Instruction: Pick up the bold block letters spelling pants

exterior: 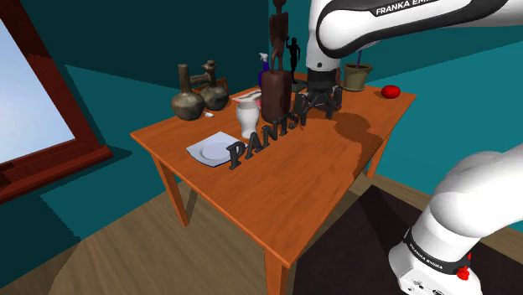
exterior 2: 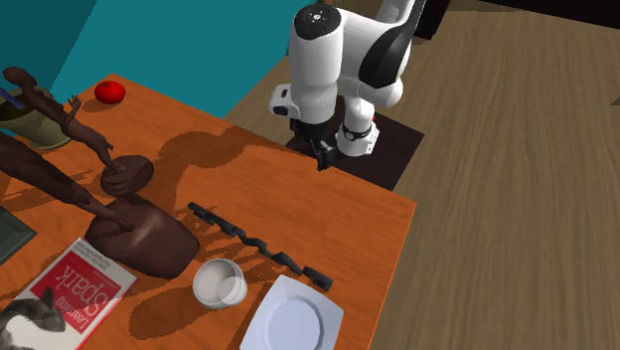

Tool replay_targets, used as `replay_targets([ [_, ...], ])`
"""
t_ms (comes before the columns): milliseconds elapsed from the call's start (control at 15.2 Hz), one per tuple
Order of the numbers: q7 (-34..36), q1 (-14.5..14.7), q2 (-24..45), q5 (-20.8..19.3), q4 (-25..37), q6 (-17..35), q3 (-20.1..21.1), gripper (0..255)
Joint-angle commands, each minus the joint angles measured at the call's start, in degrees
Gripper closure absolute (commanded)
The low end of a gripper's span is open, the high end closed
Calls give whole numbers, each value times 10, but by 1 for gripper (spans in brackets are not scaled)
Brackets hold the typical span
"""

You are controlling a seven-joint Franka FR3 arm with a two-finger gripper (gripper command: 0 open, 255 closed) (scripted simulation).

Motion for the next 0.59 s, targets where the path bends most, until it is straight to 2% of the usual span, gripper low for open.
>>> replay_targets([
  [0, 68, -12, 44, 7, 23, 20, 19, 0],
  [528, 311, -55, 229, -5, 133, 89, 62, 0],
])
